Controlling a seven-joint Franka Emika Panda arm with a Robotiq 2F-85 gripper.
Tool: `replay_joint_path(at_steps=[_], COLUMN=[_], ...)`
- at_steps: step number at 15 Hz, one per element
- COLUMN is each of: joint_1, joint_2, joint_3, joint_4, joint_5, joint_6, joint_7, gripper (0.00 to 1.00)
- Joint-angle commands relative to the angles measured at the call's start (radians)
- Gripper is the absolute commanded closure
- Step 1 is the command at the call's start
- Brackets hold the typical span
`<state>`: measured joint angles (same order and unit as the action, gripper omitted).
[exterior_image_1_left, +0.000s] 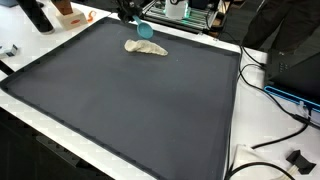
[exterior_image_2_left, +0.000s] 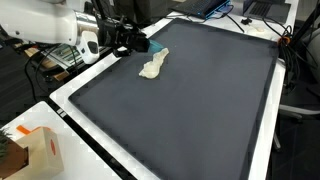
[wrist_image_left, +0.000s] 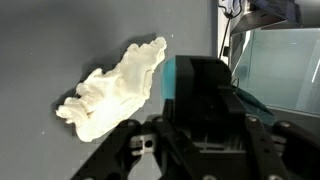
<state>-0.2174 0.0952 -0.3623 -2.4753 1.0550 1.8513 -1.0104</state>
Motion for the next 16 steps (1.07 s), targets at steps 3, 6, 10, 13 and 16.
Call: replay_joint_path(at_steps=[3, 6, 10, 13, 16], joint_1=[-0.07, -0.086, -0.087, -0.074, -0.079], joint_2=[0.145, 0.215, 0.291, 0.313, 0.341], joint_3=[0.036, 0.054, 0.077, 0.088, 0.1], joint_4=[0.08, 0.121, 0.171, 0.192, 0.206], joint_5=[0.043, 0.056, 0.053, 0.029, 0.009], joint_6=[-0.071, -0.103, -0.097, -0.071, -0.066], joint_7=[-0.047, -0.053, -0.049, -0.06, -0.153], gripper=[0.75, 0.75, 0.75, 0.75, 0.75])
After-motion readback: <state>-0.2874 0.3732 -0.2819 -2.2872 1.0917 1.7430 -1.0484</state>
